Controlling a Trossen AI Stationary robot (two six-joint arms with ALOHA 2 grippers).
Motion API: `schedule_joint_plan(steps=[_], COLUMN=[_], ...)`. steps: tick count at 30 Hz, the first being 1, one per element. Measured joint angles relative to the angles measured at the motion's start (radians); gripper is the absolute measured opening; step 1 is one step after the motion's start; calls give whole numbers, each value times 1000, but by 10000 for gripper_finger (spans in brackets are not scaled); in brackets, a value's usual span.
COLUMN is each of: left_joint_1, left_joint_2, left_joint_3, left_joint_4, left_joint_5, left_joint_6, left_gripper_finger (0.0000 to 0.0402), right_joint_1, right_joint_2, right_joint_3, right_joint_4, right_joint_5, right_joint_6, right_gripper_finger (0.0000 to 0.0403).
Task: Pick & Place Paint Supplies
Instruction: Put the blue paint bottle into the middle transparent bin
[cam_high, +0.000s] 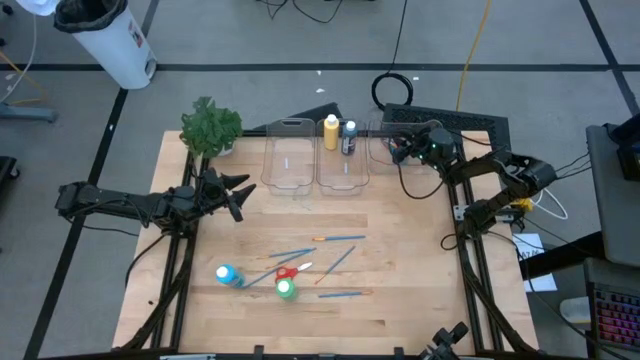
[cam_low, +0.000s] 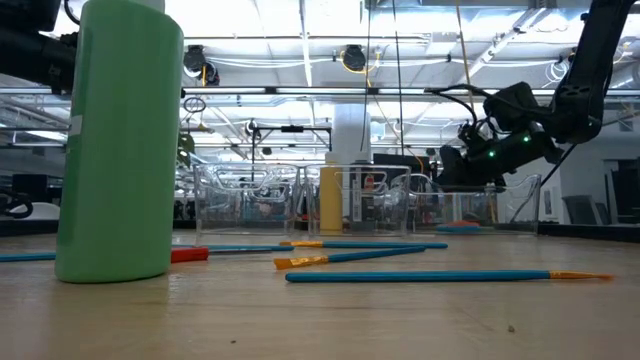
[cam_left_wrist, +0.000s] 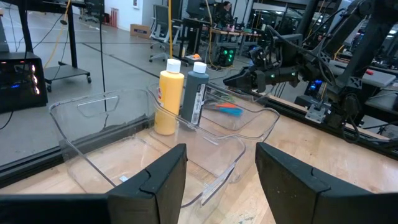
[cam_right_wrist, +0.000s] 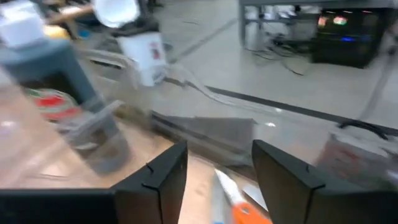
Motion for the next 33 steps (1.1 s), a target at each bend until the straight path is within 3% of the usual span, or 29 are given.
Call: schedule_joint_plan(steps=[5,10,24,33], left_joint_1=[0,0,0,0], left_joint_2=[0,0,0,0], left_joint_3=[0,0,0,0], left_joint_4=[0,0,0,0], left_joint_5=[0,0,0,0], left_joint_6=[0,0,0,0], left_gripper_finger=[198,198,198,198], right_joint_1=[4,52,356,601], right_joint_2=[-50,-165,-524,-580], right_joint_3=[0,0,0,0], right_joint_4=[23,25,29,-1], right_joint_5=[-149,-206,-302,-349], right_joint_6=[30,47,26,52], right_gripper_finger=[180,177,186,186])
